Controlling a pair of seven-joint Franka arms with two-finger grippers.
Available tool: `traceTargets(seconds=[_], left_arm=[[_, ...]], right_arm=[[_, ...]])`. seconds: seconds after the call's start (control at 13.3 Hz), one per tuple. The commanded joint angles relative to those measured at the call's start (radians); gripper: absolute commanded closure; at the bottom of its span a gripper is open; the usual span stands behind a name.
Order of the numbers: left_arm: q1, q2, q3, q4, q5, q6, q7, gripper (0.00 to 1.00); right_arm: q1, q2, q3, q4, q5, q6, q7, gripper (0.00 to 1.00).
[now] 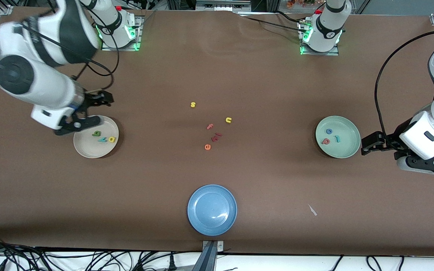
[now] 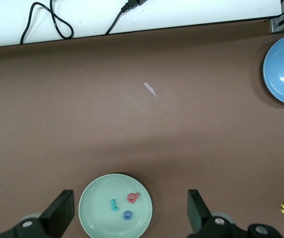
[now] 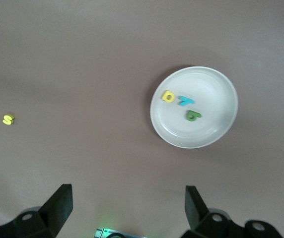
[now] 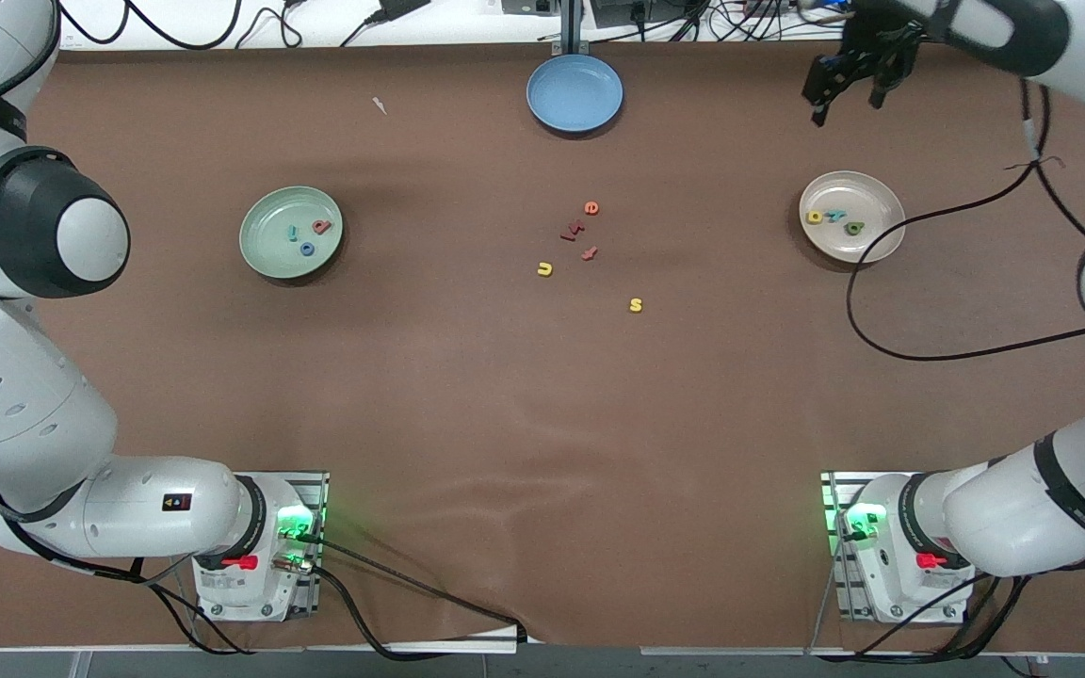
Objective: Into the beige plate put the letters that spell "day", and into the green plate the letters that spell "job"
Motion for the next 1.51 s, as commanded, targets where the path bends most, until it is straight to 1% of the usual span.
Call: traceTargets(seconds=[0.0,0.15,0.3,0.38,0.53,0.68,0.9,1.06,1.28,1.43], left_arm=[[0.0,-0.025,0.008,-0.028,-0.03,0.01,0.005,0.0],[0.0,-0.024,0.008,-0.028,-0.028,0.01,0.005,0.0],[0.0,-0.023,0.008,-0.028,-0.028,0.01,0.005,0.0],[0.0,-0.023,0.008,-0.028,-0.03,0.01,0.006,0.0],[0.0,-0.025,0.008,-0.026,-0.03,0.01,0.005,0.0],[0.001,-0.023,0.008,-0.026,-0.03,0.01,0.006,0.0],[0.0,-0.024,0.008,-0.026,-0.028,0.01,0.005,0.0],[0.0,-0.025,0.008,-0.028,-0.03,0.01,0.005,0.0],[0.0,-0.025,0.008,-0.026,-0.028,0.01,0.005,0.0],[0.001,-0.025,0.008,-0.026,-0.03,0.01,0.008,0.0]], right_arm=[[-0.105,-0.084,0.056,-0.011,-0.006,-0.02,0.001,0.0],[-0.137,-0.119,0.058,-0.006,-0.015,-0.058,0.0,0.0],[-0.156,-0.128,0.059,0.035,-0.006,-0.142,-0.003,0.0],[-0.168,-0.131,0.061,0.043,-0.008,-0.158,-0.003,0.0],[-0.203,-0.134,0.061,0.043,0.016,-0.155,0.003,0.0],[-0.204,-0.124,0.053,0.045,0.044,-0.159,0.002,0.0],[-0.203,-0.127,0.059,0.057,0.049,-0.155,0.009,0.0],[-0.207,-0.143,0.064,0.046,0.047,-0.156,0.011,0.0],[-0.242,-0.153,0.076,0.034,0.047,-0.147,0.002,0.0],[-0.283,-0.16,0.101,0.023,0.047,-0.144,0.0,0.0]])
